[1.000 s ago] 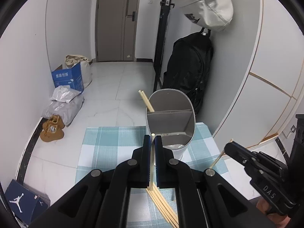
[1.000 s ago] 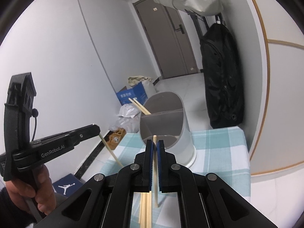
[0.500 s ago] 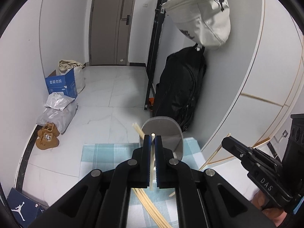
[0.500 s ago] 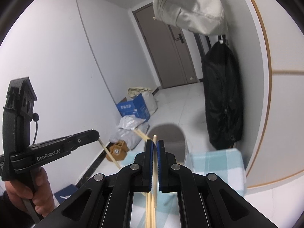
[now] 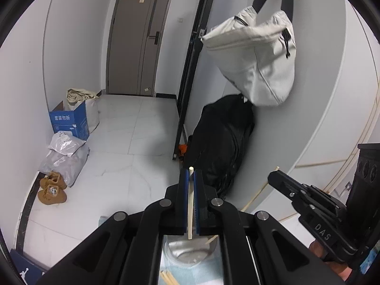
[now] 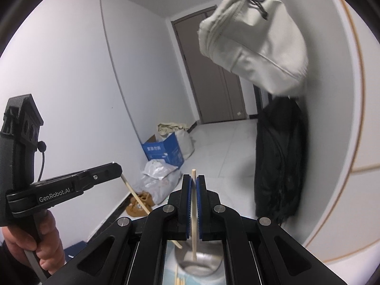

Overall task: Organize utensils
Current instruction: 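Carry both held chopsticks up over the white holder, then open both tools to drop the chopsticks into the white holder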

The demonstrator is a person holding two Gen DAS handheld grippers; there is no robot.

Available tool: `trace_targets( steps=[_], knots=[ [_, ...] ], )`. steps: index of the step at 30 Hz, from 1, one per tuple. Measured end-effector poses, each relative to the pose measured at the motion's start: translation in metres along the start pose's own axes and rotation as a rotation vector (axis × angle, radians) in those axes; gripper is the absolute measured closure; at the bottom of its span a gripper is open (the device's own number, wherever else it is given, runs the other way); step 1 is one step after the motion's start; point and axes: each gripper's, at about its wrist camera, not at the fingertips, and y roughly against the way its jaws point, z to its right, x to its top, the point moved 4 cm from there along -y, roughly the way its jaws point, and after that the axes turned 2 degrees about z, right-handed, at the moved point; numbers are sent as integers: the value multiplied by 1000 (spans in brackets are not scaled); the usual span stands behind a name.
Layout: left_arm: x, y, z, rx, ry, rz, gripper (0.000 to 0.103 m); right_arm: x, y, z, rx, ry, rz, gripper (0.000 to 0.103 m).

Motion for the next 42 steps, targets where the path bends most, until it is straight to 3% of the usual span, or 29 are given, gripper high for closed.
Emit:
trace_targets(
  steps=[6,12,25,28,35,36,37,38,40,42],
  knots=[
    [11,-20,-10,-19,39,0,103,19,-29,1,-12,51,5,100],
    [1,-43,-24,-14,66,9,103,8,-66,7,-27,74,-46,100],
    [-38,-77,-53,-17,170,-82,103,-28,-100,2,3,129,-166,100],
    [-42,-80,-56,-56,198,-111,103,-39,-110,-6,21,147,-221,100],
    [-47,-82,-62,-100,232,-197,102,-56,-120,-7,89,49,-305,96],
    [-46,-80,-63,-96,229,-197,100,-57,-118,-6,112,24,-303,94],
    [-46,-78,-63,-98,228,-193,91,-58,-116,-5,131,-2,-302,87],
    [-45,-75,-64,-95,229,-184,72,-59,-113,-3,146,-28,-299,82],
    [-44,-64,-66,-72,241,-144,51,-61,-107,1,144,-68,-289,69],
    [-44,-57,-68,-53,244,-115,50,-63,-100,8,133,-96,-280,67]
  ],
)
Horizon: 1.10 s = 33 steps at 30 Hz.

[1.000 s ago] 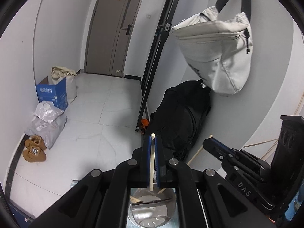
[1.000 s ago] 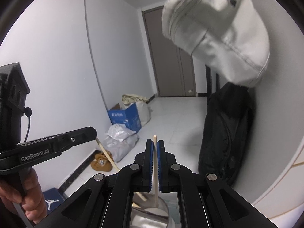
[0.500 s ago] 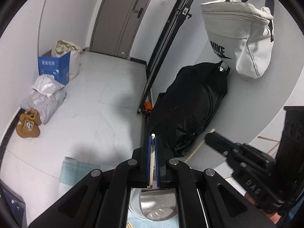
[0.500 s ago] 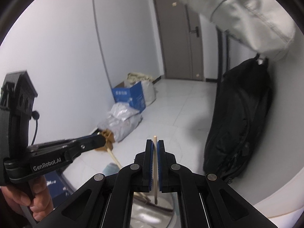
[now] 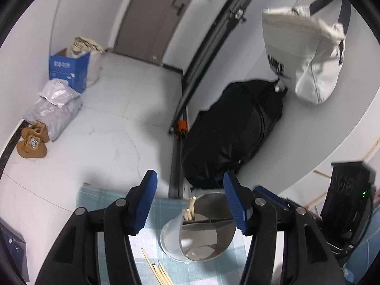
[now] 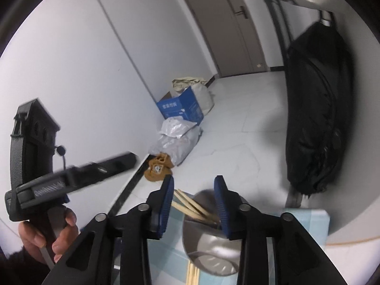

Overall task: Organize utensils
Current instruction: 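Open both tools to drop the chopsticks into the white holder, then withdraw both open tools from the holder back toward the chopstick pile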

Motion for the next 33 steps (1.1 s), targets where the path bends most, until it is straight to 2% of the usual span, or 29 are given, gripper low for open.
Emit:
trace_targets(
  steps=[3,6,10,13,18,22,30,33],
  knots=[
    [-2,6,-1,54,-4,6,50,-4,14,5,-15,-23,23,61],
    [-7,11,0,99,-16,6,48,-8,30,4,-31,-32,51,49],
    [-11,23,2,118,-14,32,37,-12,49,-2,-32,-30,91,43],
    [-16,33,3,146,-22,55,36,-15,63,-8,-33,-22,117,33],
    [-24,45,3,175,-40,70,36,-25,81,-21,-43,19,151,23],
    [-34,55,5,194,-64,85,35,-35,94,-33,-39,45,179,18],
    [-57,66,10,215,-110,103,34,-58,106,-40,-38,50,205,17],
    [-68,65,7,227,-116,94,31,-71,105,-38,-46,51,196,17]
  ],
)
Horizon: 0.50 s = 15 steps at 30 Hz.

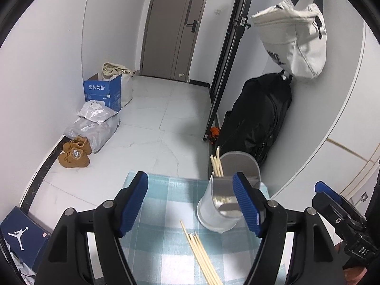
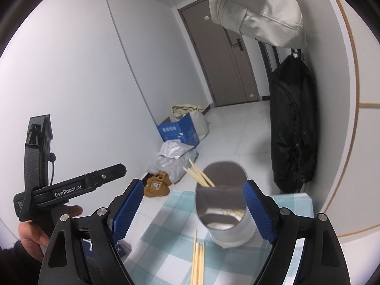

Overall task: Organize utensils
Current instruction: 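Withdraw both open tools from the holder back toward the chopstick pile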

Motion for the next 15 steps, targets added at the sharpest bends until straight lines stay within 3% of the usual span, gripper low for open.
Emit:
trace_targets(
  steps=[7,15],
  knots=[
    [-28,-4,-7,19,3,-4,27,-36,-3,4,-5,5,-41,17],
    [-65,-28,-14,42,1,-71,27,-80,-20,12,-21,-10,-124,20]
  ],
)
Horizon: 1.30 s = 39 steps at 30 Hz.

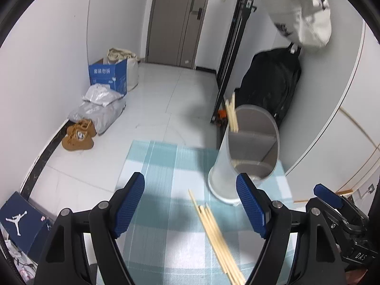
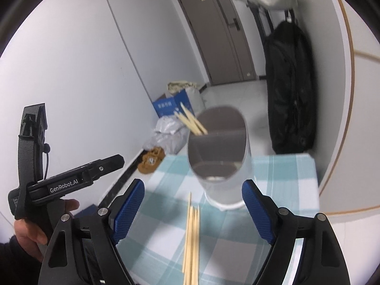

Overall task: Organize utensils
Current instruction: 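Withdraw both open tools from the holder back toward the chopstick pile, then lower the right tool onto the chopstick pile and close on one chopstick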

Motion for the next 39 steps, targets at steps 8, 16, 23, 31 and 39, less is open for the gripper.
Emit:
trace_targets(
  steps=[8,16,23,31,39],
  knots=[
    [-27,-30,-16,23,40,-74,27,-36,-29,9,-48,-3,-124,30],
    [-38,-48,-34,50,34,-127,27,-59,-59,12,-78,11,-239,43],
    [-43,-55,-50,75,81,-155,27,-79,-98,6,-119,57,-360,69],
    [-40,-60,-66,77,108,-173,27,-90,-133,-4,-152,112,-452,83],
    [-41,-61,-82,81,150,-199,27,-92,-146,-11,-199,170,-497,87]
  ],
)
